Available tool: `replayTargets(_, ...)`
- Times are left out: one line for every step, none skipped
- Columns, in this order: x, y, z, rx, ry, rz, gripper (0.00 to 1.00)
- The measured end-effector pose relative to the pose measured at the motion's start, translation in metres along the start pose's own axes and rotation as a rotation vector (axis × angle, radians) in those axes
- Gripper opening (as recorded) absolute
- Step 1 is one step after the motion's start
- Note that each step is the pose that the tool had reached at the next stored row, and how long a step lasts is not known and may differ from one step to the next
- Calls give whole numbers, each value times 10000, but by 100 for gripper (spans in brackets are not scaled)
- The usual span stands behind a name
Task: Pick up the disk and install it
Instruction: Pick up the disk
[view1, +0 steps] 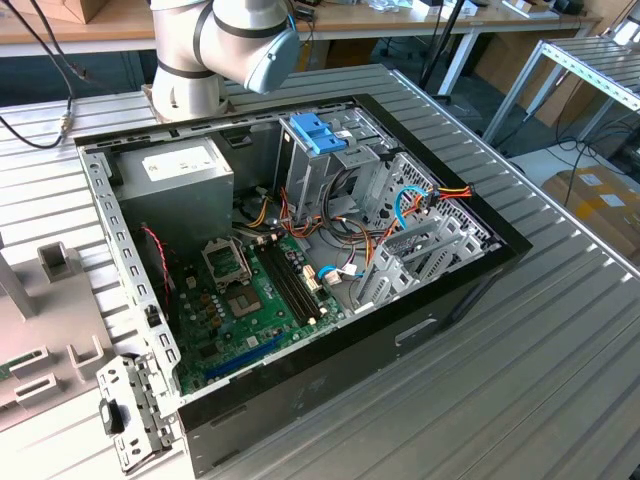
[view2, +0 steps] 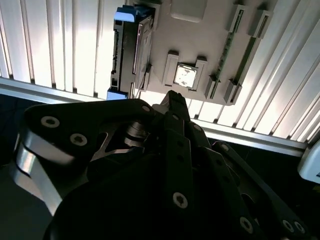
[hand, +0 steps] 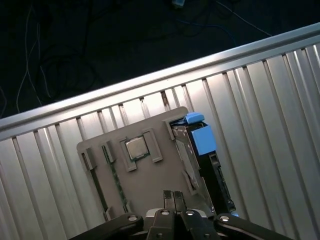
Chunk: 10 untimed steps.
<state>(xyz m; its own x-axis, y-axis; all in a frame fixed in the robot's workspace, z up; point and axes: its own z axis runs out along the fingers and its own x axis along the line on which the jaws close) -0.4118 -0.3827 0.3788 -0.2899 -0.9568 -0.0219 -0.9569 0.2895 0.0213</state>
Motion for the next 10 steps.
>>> replayTargets(0,0,0,-2,2,-109,11)
replayTargets(0,0,0,-6,6,-258,11)
replayTargets(0,0,0,-8,8,-362,11)
replayTargets(0,0,1,-11,10,-477,11)
replayTargets(0,0,0,-13,12,-562,11)
replayTargets(0,0,1,-15,15,-694,11)
replayTargets(0,0,1,-17,17,-762,11)
replayTargets(0,0,1,-20,19,-901,11)
replayTargets(0,0,1,-22,21,-991,11)
replayTargets(0,0,1,-24,23,-1079,11)
